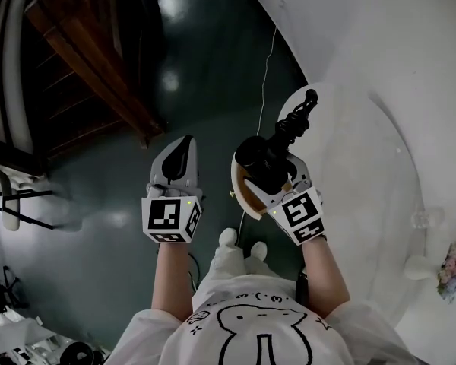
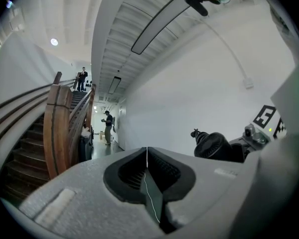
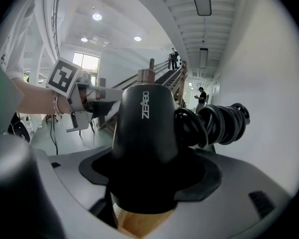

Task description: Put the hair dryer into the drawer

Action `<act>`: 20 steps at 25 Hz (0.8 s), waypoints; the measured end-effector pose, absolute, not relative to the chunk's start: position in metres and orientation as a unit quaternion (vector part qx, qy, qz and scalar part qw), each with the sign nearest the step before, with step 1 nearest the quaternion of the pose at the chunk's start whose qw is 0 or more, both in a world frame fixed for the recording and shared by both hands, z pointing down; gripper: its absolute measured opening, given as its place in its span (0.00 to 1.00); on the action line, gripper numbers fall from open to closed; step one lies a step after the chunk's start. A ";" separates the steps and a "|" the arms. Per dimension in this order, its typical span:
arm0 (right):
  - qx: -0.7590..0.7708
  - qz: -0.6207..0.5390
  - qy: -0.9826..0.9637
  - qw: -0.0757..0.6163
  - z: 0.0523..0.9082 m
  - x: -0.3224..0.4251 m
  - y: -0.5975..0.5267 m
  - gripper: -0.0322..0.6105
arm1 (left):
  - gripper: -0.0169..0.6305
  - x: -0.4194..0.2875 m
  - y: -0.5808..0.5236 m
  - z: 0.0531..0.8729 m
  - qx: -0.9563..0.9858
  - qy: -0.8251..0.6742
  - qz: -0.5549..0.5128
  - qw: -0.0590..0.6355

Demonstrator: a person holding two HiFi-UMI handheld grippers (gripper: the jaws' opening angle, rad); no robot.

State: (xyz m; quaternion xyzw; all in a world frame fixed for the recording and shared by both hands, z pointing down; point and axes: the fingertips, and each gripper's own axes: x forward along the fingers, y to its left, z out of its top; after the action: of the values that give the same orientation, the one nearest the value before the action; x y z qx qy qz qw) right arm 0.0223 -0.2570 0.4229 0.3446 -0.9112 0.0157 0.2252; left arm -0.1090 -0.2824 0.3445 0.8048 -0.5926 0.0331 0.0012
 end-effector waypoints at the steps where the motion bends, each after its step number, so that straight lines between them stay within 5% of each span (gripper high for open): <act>1: 0.340 0.018 -0.912 0.231 0.428 0.018 -0.259 0.59 | 0.05 -0.113 -0.285 0.347 0.804 -0.594 0.035 0.004; 20: 0.205 0.135 -0.888 0.388 0.568 -0.014 -0.274 0.59 | 0.05 -0.166 -0.289 0.414 0.789 -0.605 0.087 0.057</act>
State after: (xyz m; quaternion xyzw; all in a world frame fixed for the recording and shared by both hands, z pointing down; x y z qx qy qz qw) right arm -0.0142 -0.2738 0.5681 0.2046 -0.8884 0.1354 0.3881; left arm -0.1658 -0.2885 0.4138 0.7893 -0.6051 0.0868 0.0571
